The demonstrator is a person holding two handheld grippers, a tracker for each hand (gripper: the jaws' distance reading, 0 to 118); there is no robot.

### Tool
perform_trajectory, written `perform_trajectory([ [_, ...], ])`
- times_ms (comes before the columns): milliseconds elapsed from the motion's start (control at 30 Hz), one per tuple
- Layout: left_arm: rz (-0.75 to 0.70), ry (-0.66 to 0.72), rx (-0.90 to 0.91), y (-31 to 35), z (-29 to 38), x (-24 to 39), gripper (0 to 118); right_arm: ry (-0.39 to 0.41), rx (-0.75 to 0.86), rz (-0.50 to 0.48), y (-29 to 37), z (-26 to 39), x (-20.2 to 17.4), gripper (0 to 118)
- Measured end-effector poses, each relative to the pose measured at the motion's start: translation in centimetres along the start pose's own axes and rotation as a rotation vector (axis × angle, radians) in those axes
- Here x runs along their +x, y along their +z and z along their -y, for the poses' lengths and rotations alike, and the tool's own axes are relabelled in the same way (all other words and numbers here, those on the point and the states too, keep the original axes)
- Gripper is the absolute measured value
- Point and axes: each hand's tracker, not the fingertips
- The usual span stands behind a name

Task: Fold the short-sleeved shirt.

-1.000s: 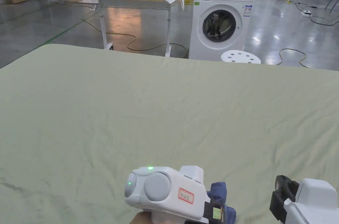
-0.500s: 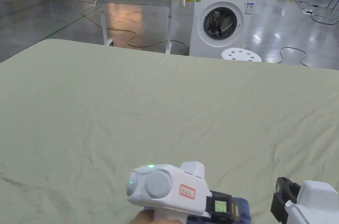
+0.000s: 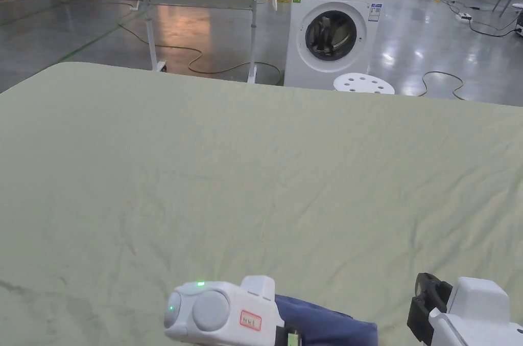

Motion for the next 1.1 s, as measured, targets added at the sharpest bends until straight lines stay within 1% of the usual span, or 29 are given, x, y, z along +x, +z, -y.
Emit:
perform_trajectory([
  [33, -0.037, -0.024, 0.015, -0.3, 0.3, -0.2, 2, 0.002, -0.001, 0.0, 0.0, 0.0, -0.1, 2],
  [167, 0.029, 0.016, 0.035, 0.4, 0.4, -1.0, 2, 0.005, 0.001, -0.002, 0.1, -0.1, -0.2, 2],
  [267, 0.052, 0.01, 0.038, 2.0, -0.2, -1.0, 2, 0.002, 0.013, -0.001, 0.2, -0.4, -0.2, 2],
  [333, 0.083, -0.026, 0.094, 3.7, -0.6, -0.9, 2, 0.002, 0.027, 0.001, 0.4, -0.7, -0.3, 2],
  [433, 0.131, -0.036, 0.223, 7.0, -1.3, -1.0, 2, -0.001, 0.067, 0.001, 0.5, -1.3, -0.7, 2],
  [533, 0.035, -0.137, 0.414, 10.1, -1.5, -0.4, 2, -0.002, 0.119, 0.006, 0.6, -2.1, -1.3, 2],
  [600, -0.074, -0.208, 0.552, 11.7, -1.3, 0.1, 2, 0.005, 0.163, 0.013, 0.7, -2.7, -1.9, 2],
  [700, -0.221, -0.265, 0.741, 13.2, -0.6, 0.7, 2, 0.013, 0.218, 0.028, 0.8, -3.6, -2.8, 2],
  [800, -0.368, -0.328, 0.882, 14.0, 0.0, 1.4, 2, 0.001, 0.261, 0.038, 0.9, -4.3, -3.4, 2],
  [867, -0.459, -0.361, 0.955, 14.3, 0.5, 1.7, 2, -0.006, 0.284, 0.045, 1.0, -4.6, -3.6, 2],
  [933, -0.51, -0.383, 1.005, 14.4, 0.9, 1.7, 2, -0.004, 0.302, 0.053, 1.2, -4.9, -3.9, 2],
  [1033, -0.52, -0.384, 1.029, 15.0, 1.5, 1.5, 2, 0.001, 0.303, 0.048, 1.8, -4.9, -4.0, 2],
  [1100, -0.528, -0.382, 1.027, 15.3, 2.0, 1.3, 2, 0.001, 0.268, 0.047, 2.2, -4.3, -4.5, 2],
])
